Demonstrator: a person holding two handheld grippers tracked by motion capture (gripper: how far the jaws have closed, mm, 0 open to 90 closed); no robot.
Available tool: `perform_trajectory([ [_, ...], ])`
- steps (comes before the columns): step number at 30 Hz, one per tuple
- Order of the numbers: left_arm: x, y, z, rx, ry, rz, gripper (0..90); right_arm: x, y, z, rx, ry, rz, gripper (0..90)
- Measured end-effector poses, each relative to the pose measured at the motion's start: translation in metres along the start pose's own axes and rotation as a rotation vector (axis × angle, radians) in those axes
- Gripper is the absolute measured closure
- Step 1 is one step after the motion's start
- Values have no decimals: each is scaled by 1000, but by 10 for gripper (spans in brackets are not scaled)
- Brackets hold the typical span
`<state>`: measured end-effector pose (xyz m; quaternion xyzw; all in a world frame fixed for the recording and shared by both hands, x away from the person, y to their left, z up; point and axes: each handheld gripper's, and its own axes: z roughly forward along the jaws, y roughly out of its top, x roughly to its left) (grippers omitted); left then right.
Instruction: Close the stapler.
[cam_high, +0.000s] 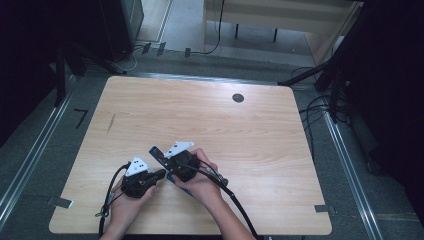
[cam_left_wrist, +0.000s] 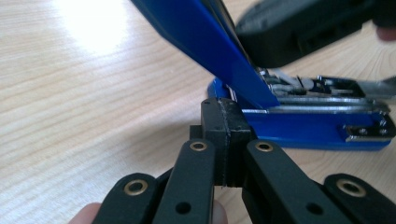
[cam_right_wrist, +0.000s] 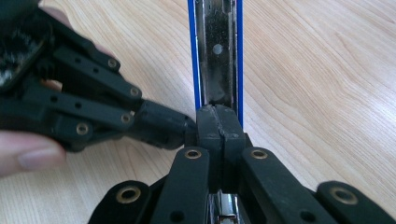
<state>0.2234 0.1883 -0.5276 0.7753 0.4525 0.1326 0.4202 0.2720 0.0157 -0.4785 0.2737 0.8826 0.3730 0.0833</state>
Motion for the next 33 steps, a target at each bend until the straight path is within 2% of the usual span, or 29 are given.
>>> perform_trajectory([
  [3,-4,0,-1,-11,-16,-7,900,1,0,-2,-1,-6,7,900],
  [11,-24,-2,3,-11,-31,41,900,-2,0,-7,-17,-17,3,900],
  [17,-31,-3,6,-20,-43,57,900,-1,-2,-10,-18,-22,0,900],
  [22,-38,-5,9,-22,-65,93,900,-1,-4,-14,-24,-22,0,900],
  [24,-41,-5,11,-15,-54,103,900,-1,-4,-16,-29,-26,0,900],
  [29,-40,-4,13,-3,-50,91,900,0,-5,-18,-33,-26,-2,900],
  [33,-42,-4,14,2,-39,99,900,-1,-7,-19,-40,-27,3,900],
])
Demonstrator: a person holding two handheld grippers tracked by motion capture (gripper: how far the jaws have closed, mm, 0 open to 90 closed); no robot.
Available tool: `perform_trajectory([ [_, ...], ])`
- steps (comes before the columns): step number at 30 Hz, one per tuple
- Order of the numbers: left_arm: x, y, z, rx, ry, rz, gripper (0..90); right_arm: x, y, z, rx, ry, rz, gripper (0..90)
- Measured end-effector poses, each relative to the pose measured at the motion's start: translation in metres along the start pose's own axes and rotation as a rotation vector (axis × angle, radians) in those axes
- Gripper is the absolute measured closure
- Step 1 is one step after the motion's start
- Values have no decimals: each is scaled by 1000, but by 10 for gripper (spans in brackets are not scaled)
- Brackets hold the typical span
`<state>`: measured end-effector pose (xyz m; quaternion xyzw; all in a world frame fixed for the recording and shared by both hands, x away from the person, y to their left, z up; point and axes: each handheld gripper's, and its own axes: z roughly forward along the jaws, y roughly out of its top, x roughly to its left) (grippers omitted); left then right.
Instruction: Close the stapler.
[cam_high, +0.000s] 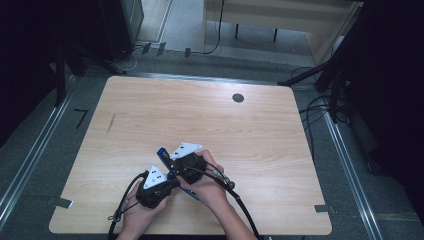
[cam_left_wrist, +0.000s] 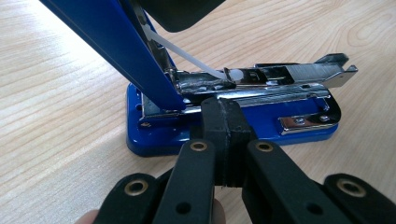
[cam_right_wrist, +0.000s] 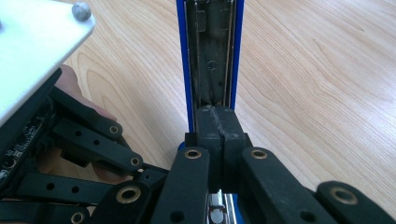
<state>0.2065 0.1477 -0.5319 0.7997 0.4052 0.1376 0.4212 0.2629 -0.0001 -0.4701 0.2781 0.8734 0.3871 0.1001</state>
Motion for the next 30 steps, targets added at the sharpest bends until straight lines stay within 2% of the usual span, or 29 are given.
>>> perform_trajectory([
  [10,-1,0,1,3,-2,17,900,0,-2,-4,-7,-1,-1,900],
  [30,0,1,1,7,-20,16,900,2,-6,-14,-23,-13,1,900],
])
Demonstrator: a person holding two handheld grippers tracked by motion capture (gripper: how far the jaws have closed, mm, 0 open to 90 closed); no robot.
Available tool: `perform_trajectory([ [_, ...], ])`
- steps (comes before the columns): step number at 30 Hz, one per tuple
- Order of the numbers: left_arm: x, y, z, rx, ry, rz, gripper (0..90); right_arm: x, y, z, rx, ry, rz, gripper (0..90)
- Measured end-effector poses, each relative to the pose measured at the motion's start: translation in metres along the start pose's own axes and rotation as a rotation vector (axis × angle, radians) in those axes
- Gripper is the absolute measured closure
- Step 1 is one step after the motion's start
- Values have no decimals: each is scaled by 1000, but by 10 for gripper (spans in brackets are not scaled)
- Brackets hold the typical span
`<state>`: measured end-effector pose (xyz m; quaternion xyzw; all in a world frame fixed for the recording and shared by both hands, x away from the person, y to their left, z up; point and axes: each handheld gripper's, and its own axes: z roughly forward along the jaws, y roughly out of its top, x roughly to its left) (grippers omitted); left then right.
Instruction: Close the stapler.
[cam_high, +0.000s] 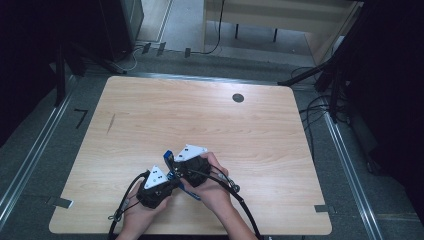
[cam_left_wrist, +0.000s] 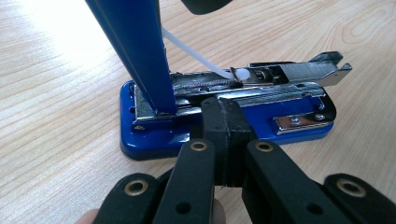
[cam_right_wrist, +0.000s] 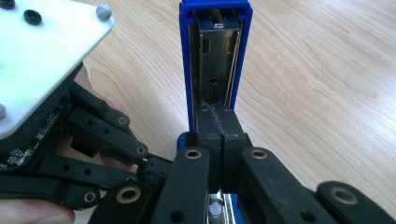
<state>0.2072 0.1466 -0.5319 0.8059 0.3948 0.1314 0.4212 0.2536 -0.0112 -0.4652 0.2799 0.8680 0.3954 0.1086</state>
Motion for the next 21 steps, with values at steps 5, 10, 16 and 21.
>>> perform_trajectory([
  [5,-1,0,0,-1,3,3,900,0,-2,-2,-2,-4,-1,900],
  [10,-1,0,0,-2,6,7,900,-1,-4,-4,-3,-6,1,900],
  [16,-1,0,0,-1,4,10,900,-1,-8,-7,-10,-5,4,900],
  [21,-2,0,0,-1,6,14,900,-1,-10,-8,-15,-5,6,900],
])
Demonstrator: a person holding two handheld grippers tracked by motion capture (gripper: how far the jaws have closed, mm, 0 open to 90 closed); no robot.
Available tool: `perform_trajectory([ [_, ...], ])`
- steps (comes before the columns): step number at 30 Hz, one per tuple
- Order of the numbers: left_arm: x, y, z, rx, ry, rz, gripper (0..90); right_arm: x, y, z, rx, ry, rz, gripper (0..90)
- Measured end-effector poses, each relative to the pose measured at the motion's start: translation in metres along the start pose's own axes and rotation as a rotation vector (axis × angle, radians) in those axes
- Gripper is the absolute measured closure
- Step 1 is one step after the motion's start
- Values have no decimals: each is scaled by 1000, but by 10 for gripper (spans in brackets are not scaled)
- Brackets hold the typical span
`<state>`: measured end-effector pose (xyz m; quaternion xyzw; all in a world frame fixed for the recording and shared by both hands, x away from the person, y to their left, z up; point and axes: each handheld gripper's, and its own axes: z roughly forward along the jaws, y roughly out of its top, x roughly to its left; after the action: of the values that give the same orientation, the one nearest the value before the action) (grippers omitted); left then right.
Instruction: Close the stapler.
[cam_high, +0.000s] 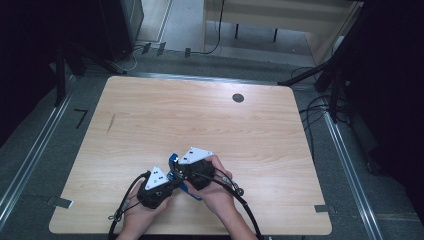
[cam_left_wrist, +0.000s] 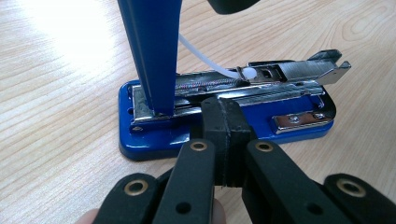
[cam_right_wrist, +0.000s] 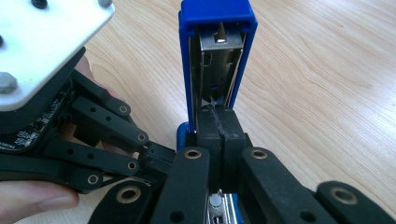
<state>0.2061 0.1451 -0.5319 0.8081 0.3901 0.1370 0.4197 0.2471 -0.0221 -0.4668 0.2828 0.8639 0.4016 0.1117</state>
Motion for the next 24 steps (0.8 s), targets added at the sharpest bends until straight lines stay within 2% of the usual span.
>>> perform_trajectory([
  [15,0,0,0,1,0,2,900,-3,-3,-6,-16,2,10,900],
  [20,0,0,0,2,1,8,900,-8,-2,-13,-25,-9,14,900],
  [24,-1,0,0,1,5,11,900,-14,-1,-19,-43,-17,41,900],
])
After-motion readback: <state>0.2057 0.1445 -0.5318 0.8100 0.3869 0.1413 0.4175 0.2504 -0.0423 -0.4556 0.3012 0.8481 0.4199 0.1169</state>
